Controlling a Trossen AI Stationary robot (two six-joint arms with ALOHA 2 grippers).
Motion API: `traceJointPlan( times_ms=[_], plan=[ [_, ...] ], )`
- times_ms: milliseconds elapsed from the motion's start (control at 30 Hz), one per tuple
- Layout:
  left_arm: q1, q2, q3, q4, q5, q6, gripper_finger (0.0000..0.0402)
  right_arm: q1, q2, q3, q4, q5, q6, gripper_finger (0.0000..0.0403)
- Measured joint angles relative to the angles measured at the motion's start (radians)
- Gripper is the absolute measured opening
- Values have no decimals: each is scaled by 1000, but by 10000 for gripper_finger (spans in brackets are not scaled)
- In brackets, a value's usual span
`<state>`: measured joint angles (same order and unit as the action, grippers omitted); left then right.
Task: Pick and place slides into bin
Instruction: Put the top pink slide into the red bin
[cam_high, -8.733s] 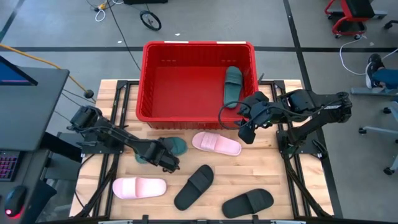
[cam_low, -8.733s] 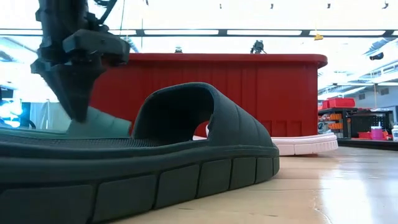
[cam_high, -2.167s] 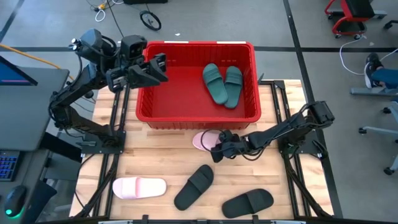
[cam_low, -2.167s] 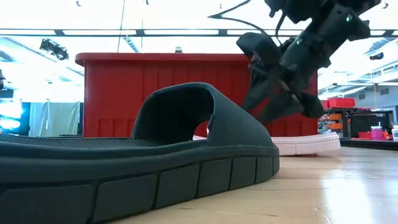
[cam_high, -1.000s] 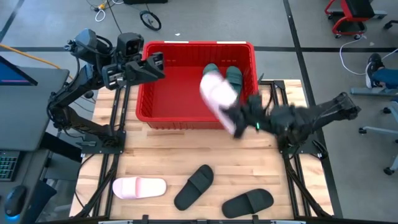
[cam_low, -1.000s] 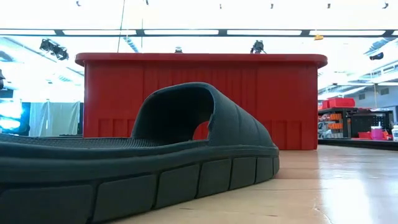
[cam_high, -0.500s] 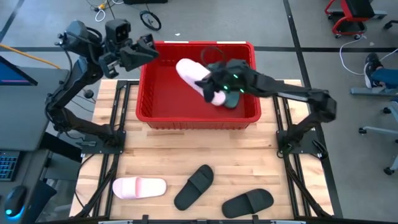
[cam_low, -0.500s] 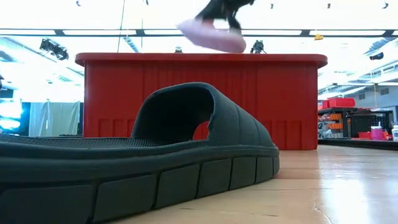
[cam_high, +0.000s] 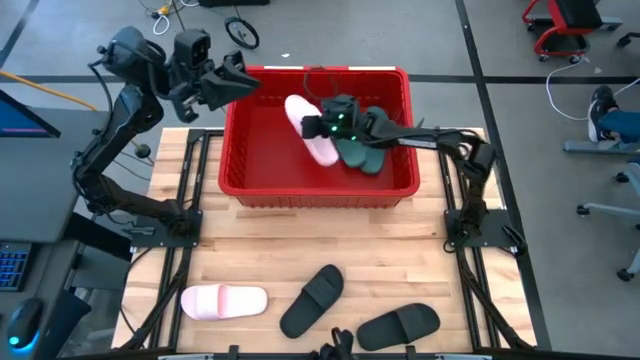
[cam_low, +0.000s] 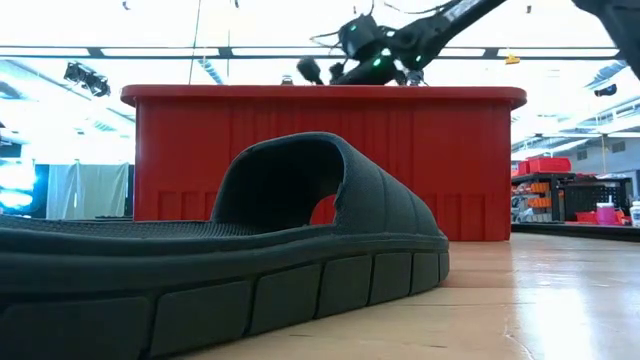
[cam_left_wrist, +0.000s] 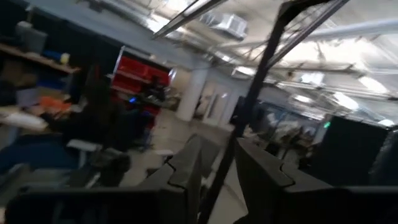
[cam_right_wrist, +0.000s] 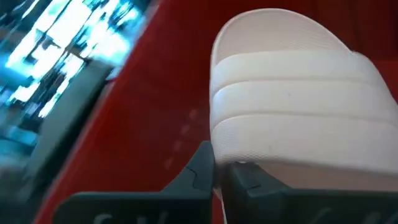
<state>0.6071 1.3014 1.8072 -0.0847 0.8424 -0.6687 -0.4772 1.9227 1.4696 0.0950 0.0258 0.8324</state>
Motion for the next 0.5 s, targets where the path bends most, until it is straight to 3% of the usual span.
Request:
traceJointPlan(
  times_ms=[133, 233, 333, 500],
  plan=[
    [21, 0, 0, -82, -2, 51, 94, 24, 66, 0, 13, 229, 60, 11],
    [26, 0, 0, -99, -3, 55, 89, 28, 99, 0, 22, 320, 69, 12],
    [25, 0, 0, -111, -3, 77, 85, 25, 128, 0, 40, 319, 86, 23],
    [25, 0, 0, -117, -1, 80, 82, 6, 165, 0, 59, 197, 118, 40]
  ],
)
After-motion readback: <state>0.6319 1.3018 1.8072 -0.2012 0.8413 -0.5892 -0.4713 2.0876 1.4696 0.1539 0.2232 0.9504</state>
